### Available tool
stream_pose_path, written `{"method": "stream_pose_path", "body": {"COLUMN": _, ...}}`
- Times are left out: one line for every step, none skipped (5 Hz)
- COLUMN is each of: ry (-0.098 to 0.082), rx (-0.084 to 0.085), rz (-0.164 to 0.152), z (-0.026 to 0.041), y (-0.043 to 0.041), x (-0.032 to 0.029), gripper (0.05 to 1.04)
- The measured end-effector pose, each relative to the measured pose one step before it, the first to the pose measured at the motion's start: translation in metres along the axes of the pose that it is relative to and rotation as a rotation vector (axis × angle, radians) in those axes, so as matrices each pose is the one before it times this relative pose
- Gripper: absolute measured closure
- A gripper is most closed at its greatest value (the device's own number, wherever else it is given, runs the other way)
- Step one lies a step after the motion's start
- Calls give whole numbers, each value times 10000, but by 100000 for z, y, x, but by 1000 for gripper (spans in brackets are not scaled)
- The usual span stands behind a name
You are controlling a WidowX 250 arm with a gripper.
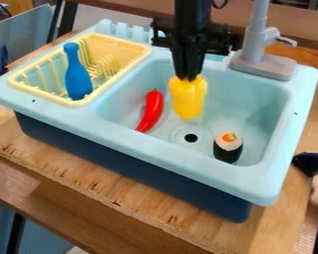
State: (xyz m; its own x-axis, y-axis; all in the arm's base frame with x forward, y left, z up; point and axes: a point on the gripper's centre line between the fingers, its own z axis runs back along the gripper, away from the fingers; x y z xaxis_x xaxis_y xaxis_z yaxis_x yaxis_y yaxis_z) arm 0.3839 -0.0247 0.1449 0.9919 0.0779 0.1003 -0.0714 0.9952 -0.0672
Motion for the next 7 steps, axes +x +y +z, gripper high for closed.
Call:
{"method": "stream_pose_path", "body": {"ry": 258, "rx": 179, "rz": 122, "z": -722, "y": 179, "x": 302, "gripper": 994}}
{"method": "stream_pose_path", "body": {"ry": 41, "rx": 170, "rz": 9, "z": 75, "y": 207, "x": -56, "gripper": 994}}
{"method": "stream_pose_path", "body": {"ry": -47, "rx": -126, "rz": -35, "z": 3, "y": -142, "x": 81, "gripper": 963}}
{"method": "stream_pose_path", "body": {"ry": 358, "rx": -351, "rz": -202, "z": -589, "y": -403, "x": -173, "gripper": 774}}
{"method": "stream_pose_path", "body": {"ry": -173, "rx": -177, "rz": -258, "z": 69, "y": -229, "x": 251, "gripper": 473}}
{"method": "stream_pose_path", "body": {"ry": -70, "rx": 131, "rz": 25, "z": 305, "y": 247, "x": -6, "gripper": 192}}
{"method": "stream_pose_path", "body": {"ry": -67, "rx": 97, "rz": -27, "z": 1151, "y": 103, "x": -402, "gripper": 79}}
